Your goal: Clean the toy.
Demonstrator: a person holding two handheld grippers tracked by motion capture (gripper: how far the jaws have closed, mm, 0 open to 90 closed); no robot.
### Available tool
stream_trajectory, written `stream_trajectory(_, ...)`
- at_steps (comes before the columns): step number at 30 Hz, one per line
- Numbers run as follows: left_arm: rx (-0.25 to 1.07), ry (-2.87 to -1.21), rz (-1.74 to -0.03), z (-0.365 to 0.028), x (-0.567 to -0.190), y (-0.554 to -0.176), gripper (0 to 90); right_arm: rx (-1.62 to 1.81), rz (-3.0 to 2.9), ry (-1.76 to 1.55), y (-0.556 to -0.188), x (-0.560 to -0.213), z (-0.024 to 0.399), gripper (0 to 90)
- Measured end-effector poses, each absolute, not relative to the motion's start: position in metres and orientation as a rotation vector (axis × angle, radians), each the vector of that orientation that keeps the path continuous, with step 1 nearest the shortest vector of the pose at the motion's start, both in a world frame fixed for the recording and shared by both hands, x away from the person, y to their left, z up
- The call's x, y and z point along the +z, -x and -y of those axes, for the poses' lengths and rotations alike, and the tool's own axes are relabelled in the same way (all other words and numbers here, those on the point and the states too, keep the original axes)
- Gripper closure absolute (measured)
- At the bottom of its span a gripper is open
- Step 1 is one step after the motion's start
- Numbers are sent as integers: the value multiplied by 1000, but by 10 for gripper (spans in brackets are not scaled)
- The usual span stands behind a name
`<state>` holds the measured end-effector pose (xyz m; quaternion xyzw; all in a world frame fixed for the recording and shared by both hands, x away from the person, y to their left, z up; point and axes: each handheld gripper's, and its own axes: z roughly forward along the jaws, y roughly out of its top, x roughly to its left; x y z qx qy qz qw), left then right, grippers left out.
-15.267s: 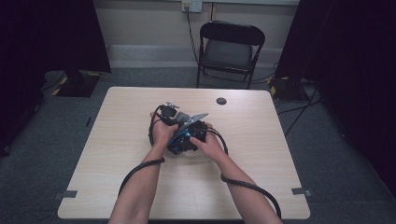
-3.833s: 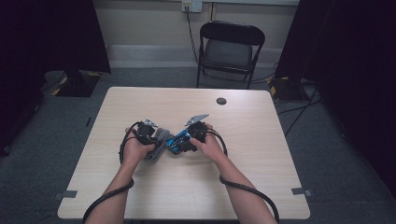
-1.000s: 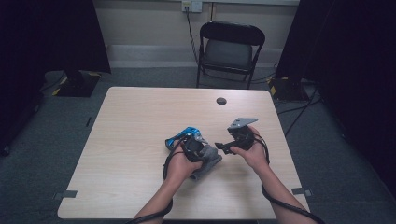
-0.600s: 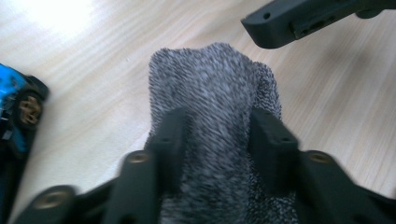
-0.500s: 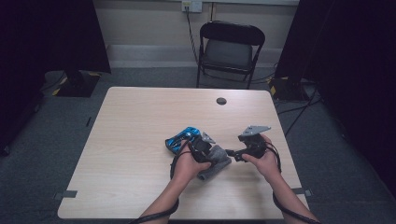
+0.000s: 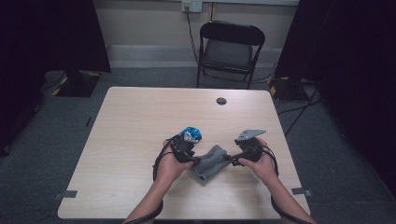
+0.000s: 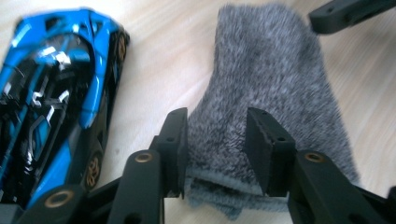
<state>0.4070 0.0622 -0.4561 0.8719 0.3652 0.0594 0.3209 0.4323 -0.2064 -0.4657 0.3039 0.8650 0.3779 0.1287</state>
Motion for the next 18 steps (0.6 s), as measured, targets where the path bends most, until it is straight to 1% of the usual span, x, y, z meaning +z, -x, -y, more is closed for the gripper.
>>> stream_trajectory(6, 60, -2267, -972, -59, -463, -402, 628, 1061, -2539, -873, -434, -473, 205, 146)
stream_trajectory(13, 37, -2273, -950, -53, -465, -399, 644, 1047, -2543, -899, -440, -481, 206, 145)
stream_trajectory(18, -10, -2252, -916, -46, -467, -394, 644, 1030, -2545, -905, -447, -483, 205, 145)
